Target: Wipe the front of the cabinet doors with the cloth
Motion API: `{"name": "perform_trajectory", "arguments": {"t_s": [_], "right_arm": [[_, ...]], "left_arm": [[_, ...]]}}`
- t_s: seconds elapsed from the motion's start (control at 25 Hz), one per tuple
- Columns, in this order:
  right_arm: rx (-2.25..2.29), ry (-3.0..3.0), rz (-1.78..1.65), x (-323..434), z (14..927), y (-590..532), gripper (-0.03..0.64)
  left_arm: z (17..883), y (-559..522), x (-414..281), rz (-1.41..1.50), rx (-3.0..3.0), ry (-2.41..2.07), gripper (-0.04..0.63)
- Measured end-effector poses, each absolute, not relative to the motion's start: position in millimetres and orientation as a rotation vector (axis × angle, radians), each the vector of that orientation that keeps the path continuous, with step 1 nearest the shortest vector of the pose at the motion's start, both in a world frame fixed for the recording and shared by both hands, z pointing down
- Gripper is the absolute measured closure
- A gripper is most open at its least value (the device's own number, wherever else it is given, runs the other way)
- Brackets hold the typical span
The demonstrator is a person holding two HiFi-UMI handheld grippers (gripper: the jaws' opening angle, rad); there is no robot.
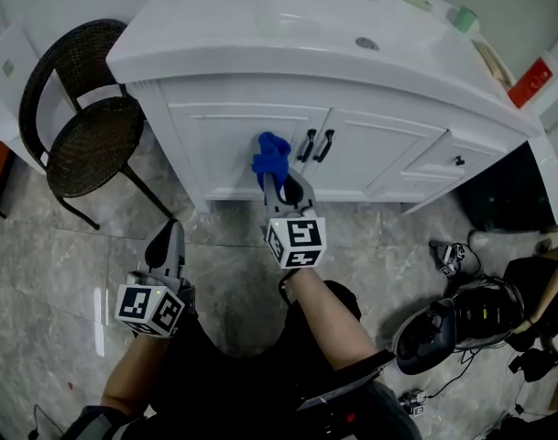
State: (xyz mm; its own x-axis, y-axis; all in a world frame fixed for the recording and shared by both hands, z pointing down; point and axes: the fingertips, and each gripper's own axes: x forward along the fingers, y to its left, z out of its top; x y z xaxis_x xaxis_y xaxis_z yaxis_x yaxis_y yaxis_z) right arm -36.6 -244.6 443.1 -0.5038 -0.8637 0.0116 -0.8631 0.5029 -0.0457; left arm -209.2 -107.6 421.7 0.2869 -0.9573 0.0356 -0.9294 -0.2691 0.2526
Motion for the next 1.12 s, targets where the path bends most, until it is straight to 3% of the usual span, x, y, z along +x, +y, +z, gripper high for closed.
{"name": "perform_trajectory", "arguments": {"t_s": [0.28,0.52,1.12], "right_arm": [[-1.173,2.927,-0.074,-175,467,-231,0.565],[-1.123,2.989,-0.171,-225,504,-242,0.565],[-1.669,2.795,-0.207,-56,531,-287,0.565]], "left_arm": [[423,-83,-256,-0.147,2.227,-1.9,0.592],[425,-60,-292,-0.124,2.126,-2.02,0.592],[426,-103,-233,-0.13,2.284,-1.831,0.592]]}}
